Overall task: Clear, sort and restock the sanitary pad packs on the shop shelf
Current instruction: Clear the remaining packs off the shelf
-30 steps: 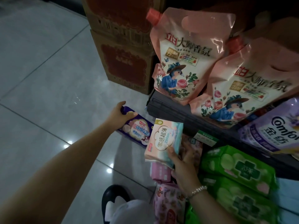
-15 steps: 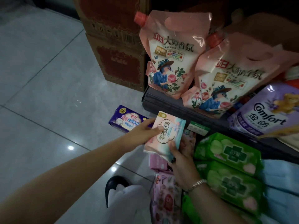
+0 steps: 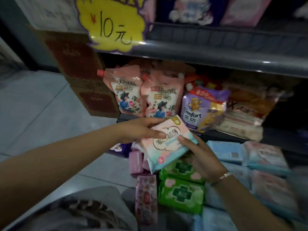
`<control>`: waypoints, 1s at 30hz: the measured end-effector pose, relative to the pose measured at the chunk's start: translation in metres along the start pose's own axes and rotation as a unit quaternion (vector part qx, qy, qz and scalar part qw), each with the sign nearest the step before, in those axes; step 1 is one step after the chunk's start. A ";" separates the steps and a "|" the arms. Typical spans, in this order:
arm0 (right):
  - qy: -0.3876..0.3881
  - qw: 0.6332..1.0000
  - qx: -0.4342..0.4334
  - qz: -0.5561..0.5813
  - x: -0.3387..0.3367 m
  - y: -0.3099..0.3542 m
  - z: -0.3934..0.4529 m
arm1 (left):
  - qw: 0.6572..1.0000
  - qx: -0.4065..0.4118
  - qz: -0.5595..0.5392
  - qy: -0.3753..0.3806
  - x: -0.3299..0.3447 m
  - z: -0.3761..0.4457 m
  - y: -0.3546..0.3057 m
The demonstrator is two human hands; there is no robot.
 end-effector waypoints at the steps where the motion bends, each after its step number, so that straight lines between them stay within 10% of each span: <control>1: 0.004 1.000 0.003 0.003 -0.015 0.004 -0.014 | 1.000 0.003 0.014 0.011 0.017 0.005 -0.012; 11: -0.143 0.969 -0.019 0.200 -0.193 -0.025 -0.127 | 0.997 -0.061 -0.033 -0.046 0.197 0.071 -0.019; 19: -0.272 0.959 0.064 0.038 -0.278 -0.068 -0.182 | 0.969 -0.076 -0.128 -0.198 0.297 0.090 0.023; 30: -0.246 0.952 0.182 -0.020 -0.317 -0.133 -0.179 | 0.967 -0.162 -0.070 -0.184 0.350 0.090 0.101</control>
Point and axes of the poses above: each hand's wrist, its own z-axis towards the middle knuckle, its own x-axis out of the palm, y = z × x, the point moved 5 cm from there along z, towards the middle knuckle, and after that the axes turned 12 degrees about x, right-handed, at the moved point
